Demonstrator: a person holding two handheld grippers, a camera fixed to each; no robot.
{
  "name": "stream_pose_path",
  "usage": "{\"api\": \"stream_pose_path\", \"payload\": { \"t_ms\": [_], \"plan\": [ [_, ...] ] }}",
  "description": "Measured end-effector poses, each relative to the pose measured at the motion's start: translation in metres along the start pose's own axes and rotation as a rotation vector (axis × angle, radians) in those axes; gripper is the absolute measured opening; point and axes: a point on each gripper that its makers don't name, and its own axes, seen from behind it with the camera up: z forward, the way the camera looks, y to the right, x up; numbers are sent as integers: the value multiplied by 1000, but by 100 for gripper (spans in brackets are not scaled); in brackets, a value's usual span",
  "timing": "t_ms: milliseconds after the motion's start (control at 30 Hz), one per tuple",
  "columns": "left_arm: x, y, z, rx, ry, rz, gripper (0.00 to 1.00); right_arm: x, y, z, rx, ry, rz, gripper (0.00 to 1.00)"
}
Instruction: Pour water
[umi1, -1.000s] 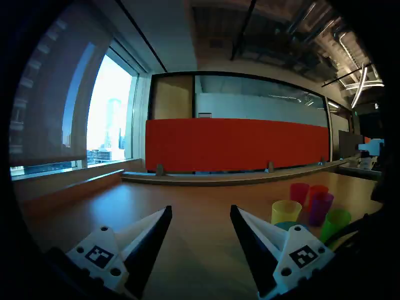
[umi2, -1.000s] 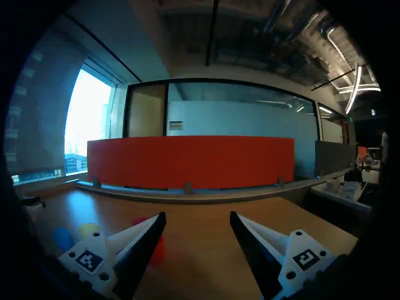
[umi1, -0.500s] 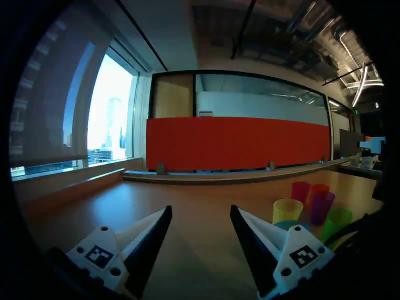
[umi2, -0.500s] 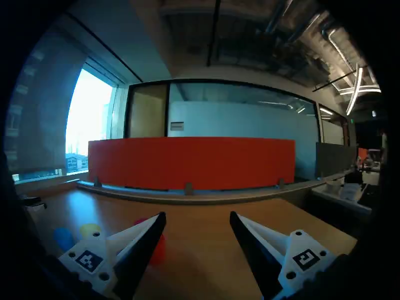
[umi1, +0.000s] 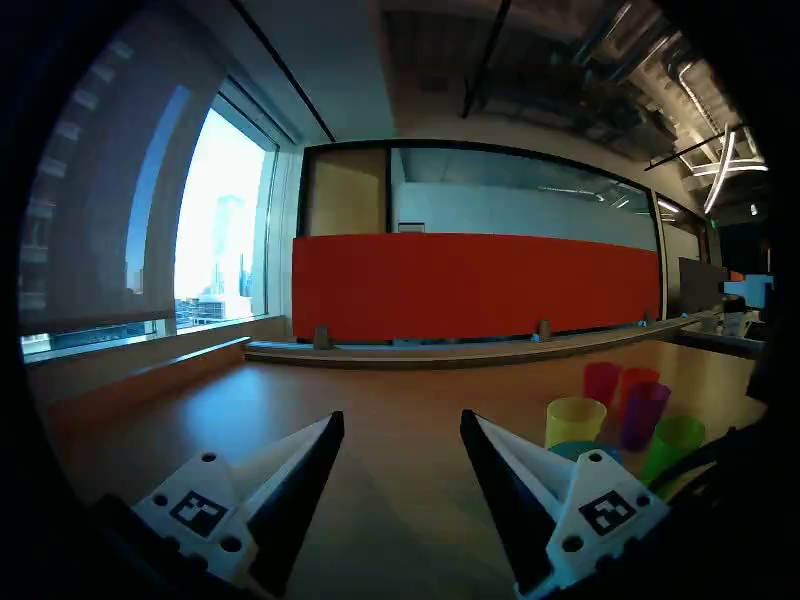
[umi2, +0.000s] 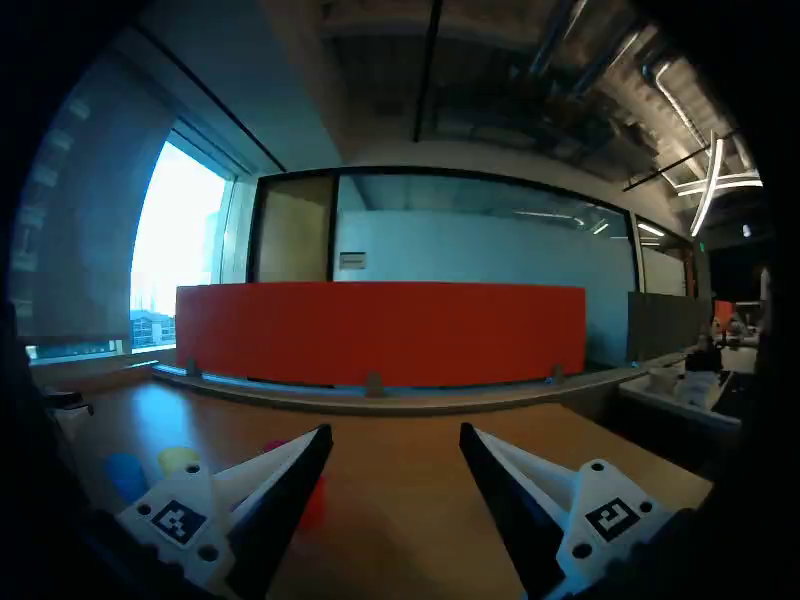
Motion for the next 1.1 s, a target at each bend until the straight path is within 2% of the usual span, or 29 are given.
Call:
{"api": "stream_pose_path", "payload": {
  "t_ms": [367,667,900,1100],
  "plan": [
    [0,0,0,0,0,0,86,-2,1,-1,15,31,34,99],
    [0,0,0,0,0,0,86,-23,-6,4,25,9,17,99],
    [0,0,0,0,0,0,86,-30,6,9,-24,18,5,99],
    [0,-1,0,0,0,0,86,-43,9,9,-15,13,-25,99]
  ]
}}
